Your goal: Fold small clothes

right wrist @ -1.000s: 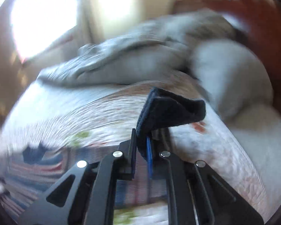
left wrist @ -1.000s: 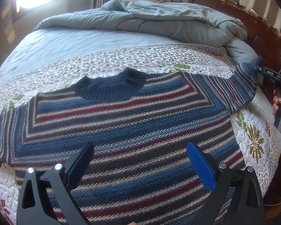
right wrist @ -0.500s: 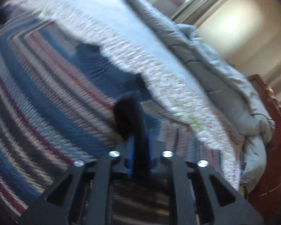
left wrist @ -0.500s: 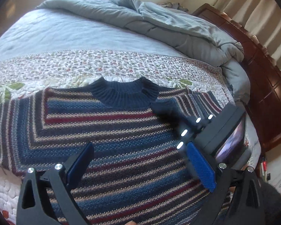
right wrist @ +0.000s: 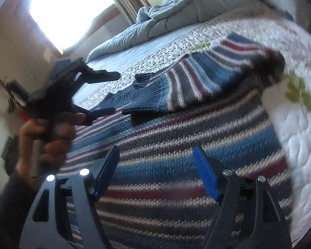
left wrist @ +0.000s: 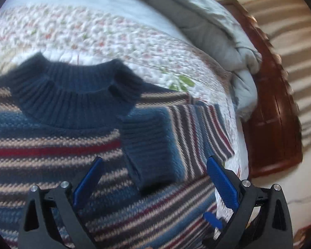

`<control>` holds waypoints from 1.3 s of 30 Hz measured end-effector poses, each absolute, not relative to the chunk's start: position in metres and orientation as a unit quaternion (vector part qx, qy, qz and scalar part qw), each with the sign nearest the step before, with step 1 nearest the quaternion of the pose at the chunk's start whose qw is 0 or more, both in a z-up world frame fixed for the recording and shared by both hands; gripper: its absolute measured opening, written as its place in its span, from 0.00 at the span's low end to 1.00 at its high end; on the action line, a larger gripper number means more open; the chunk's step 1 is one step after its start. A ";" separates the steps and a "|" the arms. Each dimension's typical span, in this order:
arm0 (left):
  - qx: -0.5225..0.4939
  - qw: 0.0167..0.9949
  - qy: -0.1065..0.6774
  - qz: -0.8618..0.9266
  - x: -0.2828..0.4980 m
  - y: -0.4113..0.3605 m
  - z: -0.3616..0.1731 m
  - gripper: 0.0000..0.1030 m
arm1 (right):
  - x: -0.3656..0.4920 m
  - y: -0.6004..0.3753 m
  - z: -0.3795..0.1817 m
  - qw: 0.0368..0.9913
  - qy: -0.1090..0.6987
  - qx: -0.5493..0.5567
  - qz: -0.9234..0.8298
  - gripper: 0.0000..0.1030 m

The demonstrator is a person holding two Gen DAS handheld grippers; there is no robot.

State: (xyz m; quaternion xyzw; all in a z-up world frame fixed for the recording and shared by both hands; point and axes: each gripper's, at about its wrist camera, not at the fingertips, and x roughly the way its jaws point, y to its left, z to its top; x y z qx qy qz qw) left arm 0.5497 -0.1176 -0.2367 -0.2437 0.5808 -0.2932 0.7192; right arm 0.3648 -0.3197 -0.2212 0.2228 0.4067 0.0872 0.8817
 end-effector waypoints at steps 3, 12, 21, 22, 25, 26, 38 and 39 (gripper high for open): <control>-0.279 0.689 0.601 -0.294 0.554 -0.120 -0.250 0.96 | 0.366 -0.318 -0.218 0.888 0.385 0.229 0.098 0.72; -0.365 0.614 0.643 -0.276 0.558 -0.136 -0.278 0.95 | 0.362 -0.322 -0.225 0.879 0.394 0.246 0.110 0.72; -0.355 0.639 0.638 -0.244 0.557 -0.131 -0.280 0.09 | 0.363 -0.326 -0.234 0.872 0.400 0.262 0.105 0.74; -0.355 0.645 0.630 -0.247 0.557 -0.127 -0.275 0.08 | 0.362 -0.325 -0.235 0.871 0.403 0.261 0.105 0.74; -0.355 0.667 0.604 -0.252 0.561 -0.109 -0.255 0.08 | 0.364 -0.320 -0.239 0.869 0.410 0.256 0.109 0.74; -0.357 0.672 0.598 -0.253 0.563 -0.101 -0.249 0.08 | 0.364 -0.317 -0.240 0.869 0.412 0.252 0.111 0.74; -0.365 0.704 0.565 -0.229 0.577 0.015 -0.243 0.08 | 0.365 -0.292 -0.246 0.872 0.426 0.210 0.122 0.76; -0.366 0.703 0.564 -0.231 0.577 0.019 -0.245 0.08 | 0.365 -0.291 -0.246 0.872 0.426 0.209 0.123 0.76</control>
